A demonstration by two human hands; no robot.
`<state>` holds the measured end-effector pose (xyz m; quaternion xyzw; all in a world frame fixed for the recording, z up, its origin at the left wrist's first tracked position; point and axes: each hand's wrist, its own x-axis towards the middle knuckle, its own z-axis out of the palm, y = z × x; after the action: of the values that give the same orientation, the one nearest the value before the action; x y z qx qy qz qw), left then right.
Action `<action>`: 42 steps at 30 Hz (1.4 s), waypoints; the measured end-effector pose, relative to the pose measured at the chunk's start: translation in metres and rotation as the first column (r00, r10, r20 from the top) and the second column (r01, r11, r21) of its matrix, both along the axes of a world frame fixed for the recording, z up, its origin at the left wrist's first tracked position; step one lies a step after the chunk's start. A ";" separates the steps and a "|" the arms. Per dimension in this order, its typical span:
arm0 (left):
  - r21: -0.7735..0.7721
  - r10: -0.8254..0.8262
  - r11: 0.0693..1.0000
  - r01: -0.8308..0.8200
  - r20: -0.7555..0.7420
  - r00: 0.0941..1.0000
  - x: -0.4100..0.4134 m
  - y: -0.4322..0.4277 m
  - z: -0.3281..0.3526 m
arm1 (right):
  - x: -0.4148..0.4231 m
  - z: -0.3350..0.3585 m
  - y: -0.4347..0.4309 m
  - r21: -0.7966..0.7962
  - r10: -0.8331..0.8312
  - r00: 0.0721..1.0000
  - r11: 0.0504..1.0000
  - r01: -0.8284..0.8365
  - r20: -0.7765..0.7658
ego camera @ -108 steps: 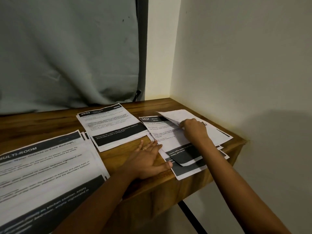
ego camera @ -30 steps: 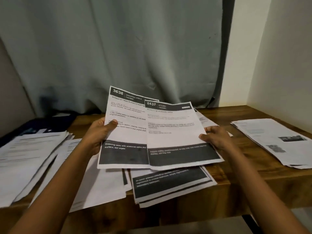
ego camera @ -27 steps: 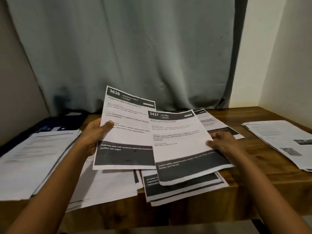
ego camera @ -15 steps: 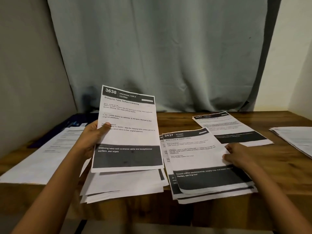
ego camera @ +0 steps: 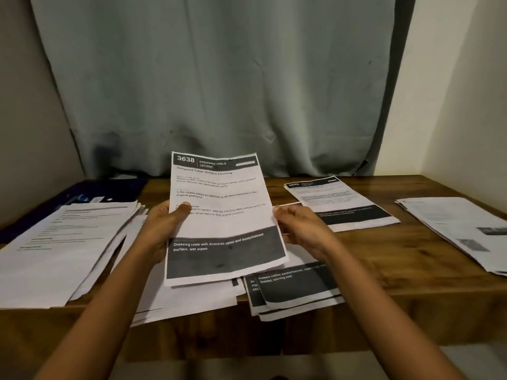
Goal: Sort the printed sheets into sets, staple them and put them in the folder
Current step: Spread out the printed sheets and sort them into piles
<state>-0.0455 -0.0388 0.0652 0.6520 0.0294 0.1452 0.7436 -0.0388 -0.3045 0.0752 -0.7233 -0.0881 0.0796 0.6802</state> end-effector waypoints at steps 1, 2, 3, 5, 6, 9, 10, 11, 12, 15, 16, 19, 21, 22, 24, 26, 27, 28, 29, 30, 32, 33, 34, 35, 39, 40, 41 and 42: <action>0.026 0.008 1.000 -0.008 -0.007 1.000 0.003 -0.005 -0.004 | 0.000 -0.002 0.000 -0.044 -0.039 0.999 0.998 0.041 0.037; 0.047 0.009 0.999 -0.008 -0.016 1.000 0.006 -0.010 -0.009 | 0.002 -0.005 -0.002 -0.086 -0.071 0.995 0.993 0.077 0.069; 0.069 0.008 0.998 -0.006 -0.020 1.000 0.008 -0.014 -0.013 | 0.005 -0.008 -0.004 -0.114 -0.086 0.992 0.989 0.096 0.090; 0.129 0.011 0.992 -0.010 -0.010 1.000 0.014 -0.021 -0.022 | 0.009 -0.012 -0.009 -0.147 -0.106 0.989 0.982 0.120 0.103; 0.167 0.021 0.986 -0.020 -0.001 1.000 0.017 -0.024 -0.025 | 0.011 -0.014 -0.013 -0.155 -0.118 0.987 0.979 0.134 0.107; 0.273 0.039 0.961 -0.048 0.039 0.998 0.024 -0.036 -0.030 | 0.022 -0.015 -0.029 -0.176 -0.193 0.972 0.961 0.215 0.134; 0.307 0.044 0.950 -0.057 0.048 0.998 0.026 -0.041 -0.029 | 0.026 -0.015 -0.036 -0.177 -0.218 0.965 0.954 0.242 0.144; 0.345 0.043 0.937 -0.061 0.058 0.997 0.027 -0.046 -0.028 | 0.030 -0.014 -0.043 -0.177 -0.239 0.958 0.948 0.265 0.155; 0.382 0.026 0.923 -0.054 0.076 0.997 0.028 -0.052 -0.026 | 0.034 -0.013 -0.050 -0.185 -0.260 0.951 0.939 0.289 0.165; 0.556 -0.087 0.831 0.015 0.103 0.991 0.031 -0.068 -0.026 | 0.047 -0.013 -0.070 -0.264 -0.301 0.934 0.901 0.344 0.193; 0.625 -0.118 0.780 0.032 0.096 0.988 0.035 -0.072 -0.027 | 0.052 -0.015 -0.074 -0.304 -0.305 0.931 0.884 0.355 0.200; 0.774 -0.132 0.632 0.033 0.066 0.989 0.049 -0.081 -0.036 | 0.062 -0.023 -0.086 -0.452 -0.290 0.924 0.809 0.376 0.251; 0.829 -0.109 0.558 0.028 0.039 0.993 0.058 -0.085 -0.043 | 0.066 -0.031 -0.092 -0.509 -0.273 0.917 0.767 0.390 0.290; 0.854 -0.107 0.519 0.034 0.025 0.994 0.063 -0.086 -0.048 | 0.067 -0.035 -0.095 -0.532 -0.260 0.916 0.752 0.390 0.305; 0.911 -0.083 0.409 0.049 -0.016 0.996 0.071 -0.090 -0.057 | 0.070 -0.042 -0.099 -0.566 -0.237 0.918 0.729 0.385 0.319; 0.938 -0.058 0.341 0.056 -0.039 0.998 0.077 -0.091 -0.067 | 0.074 -0.047 -0.102 -0.576 -0.229 0.913 0.717 0.392 0.337; 0.942 -0.047 0.331 0.057 -0.044 0.998 0.079 -0.091 -0.071 | 0.076 -0.049 -0.103 -0.579 -0.227 0.910 0.711 0.398 0.347; 0.945 -0.038 0.322 0.060 -0.051 0.998 0.082 -0.090 -0.075 | 0.078 -0.051 -0.103 -0.581 -0.224 0.906 0.706 0.405 0.359; 0.949 -0.029 0.309 0.067 -0.061 0.998 0.083 -0.089 -0.077 | 0.080 -0.053 -0.104 -0.587 -0.218 0.903 0.699 0.409 0.370; 0.952 -0.023 0.297 0.071 -0.067 0.997 0.085 -0.087 -0.080 | 0.081 -0.054 -0.104 -0.590 -0.212 0.900 0.694 0.413 0.381; 0.958 -0.013 0.280 0.058 -0.057 0.998 0.086 -0.086 -0.084 | 0.083 -0.058 -0.104 -0.583 -0.220 0.897 0.695 0.420 0.384; 0.961 -0.003 0.272 0.053 -0.054 0.999 0.085 -0.087 -0.085 | 0.084 -0.058 -0.104 -0.562 -0.241 0.895 0.709 0.426 0.374; 0.964 0.010 0.262 0.050 -0.055 0.998 0.084 -0.087 -0.086 | 0.085 -0.056 -0.106 -0.522 -0.277 0.894 0.735 0.433 0.352; 0.967 0.025 0.250 0.056 -0.064 0.998 0.082 -0.088 -0.085 | 0.087 -0.053 -0.109 -0.465 -0.322 0.896 0.771 0.436 0.307; 0.978 0.012 0.202 0.047 -0.051 0.999 0.076 -0.092 -0.070 | 0.097 -0.026 -0.138 -0.249 -0.448 0.893 0.860 0.446 0.051; 0.979 -0.005 0.198 0.041 -0.041 0.999 0.075 -0.094 -0.063 | 0.102 -0.018 -0.150 -0.238 -0.465 0.885 0.856 0.459 0.032; 0.978 -0.025 0.203 0.042 -0.037 0.999 0.077 -0.097 -0.056 | 0.107 -0.011 -0.161 -0.245 -0.484 0.874 0.844 0.477 0.034; 0.977 -0.039 0.208 0.052 -0.044 0.998 0.081 -0.100 -0.049 | 0.113 -0.005 -0.173 -0.263 -0.501 0.864 0.827 0.496 0.053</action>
<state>0.0350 -0.1390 0.0162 0.9757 -0.0837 0.1064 0.1722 0.0746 -0.4776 0.0701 -0.8055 0.1215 -0.0830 0.5740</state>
